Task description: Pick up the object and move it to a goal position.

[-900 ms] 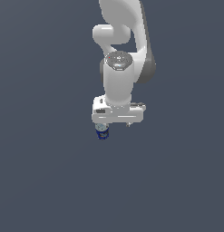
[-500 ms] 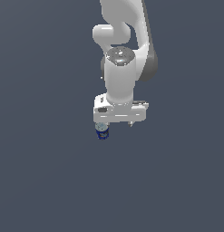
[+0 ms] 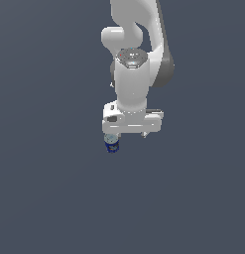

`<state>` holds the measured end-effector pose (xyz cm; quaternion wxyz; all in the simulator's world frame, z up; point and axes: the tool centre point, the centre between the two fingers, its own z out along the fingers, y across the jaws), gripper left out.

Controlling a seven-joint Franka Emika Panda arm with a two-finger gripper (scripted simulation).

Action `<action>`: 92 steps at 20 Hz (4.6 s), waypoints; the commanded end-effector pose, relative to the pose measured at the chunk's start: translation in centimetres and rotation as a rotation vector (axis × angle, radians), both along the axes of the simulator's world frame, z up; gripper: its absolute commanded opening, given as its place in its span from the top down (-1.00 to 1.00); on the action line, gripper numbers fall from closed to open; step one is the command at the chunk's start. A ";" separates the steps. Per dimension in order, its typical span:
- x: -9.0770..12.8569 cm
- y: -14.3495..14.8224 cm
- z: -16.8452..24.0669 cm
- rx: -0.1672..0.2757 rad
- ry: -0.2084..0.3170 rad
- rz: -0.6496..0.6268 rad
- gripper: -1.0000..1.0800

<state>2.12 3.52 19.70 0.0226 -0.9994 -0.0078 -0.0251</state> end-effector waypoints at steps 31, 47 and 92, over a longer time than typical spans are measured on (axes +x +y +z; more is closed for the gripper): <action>-6.0 -8.5 -7.5 -0.033 0.060 -0.473 -0.92; -6.1 -8.6 -12.3 -0.033 0.060 -0.478 1.00; -3.9 -7.0 15.9 -0.034 0.060 -0.479 1.00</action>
